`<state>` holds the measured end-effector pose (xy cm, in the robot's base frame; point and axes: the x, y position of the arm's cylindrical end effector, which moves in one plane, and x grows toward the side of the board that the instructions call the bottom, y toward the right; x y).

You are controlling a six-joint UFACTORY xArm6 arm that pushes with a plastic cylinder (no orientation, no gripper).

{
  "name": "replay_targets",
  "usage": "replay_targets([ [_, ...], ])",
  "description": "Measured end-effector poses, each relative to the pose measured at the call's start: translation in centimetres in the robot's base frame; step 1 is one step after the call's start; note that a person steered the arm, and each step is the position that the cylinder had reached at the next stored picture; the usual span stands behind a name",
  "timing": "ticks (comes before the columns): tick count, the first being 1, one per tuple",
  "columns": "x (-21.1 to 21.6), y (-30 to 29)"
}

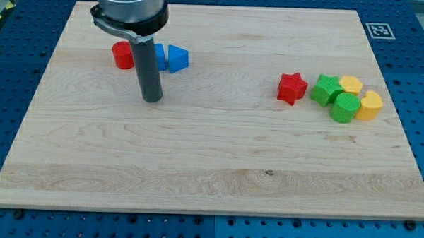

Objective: Push the blue triangle diagonally to the red star

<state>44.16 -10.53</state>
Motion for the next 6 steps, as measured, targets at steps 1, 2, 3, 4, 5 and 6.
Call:
replay_targets([
  [1, 0.0, 0.0],
  [2, 0.0, 0.0],
  [3, -1.7, 1.1],
  [4, -5.9, 1.5],
  [5, -7.8, 1.5],
  [6, -8.9, 1.5],
])
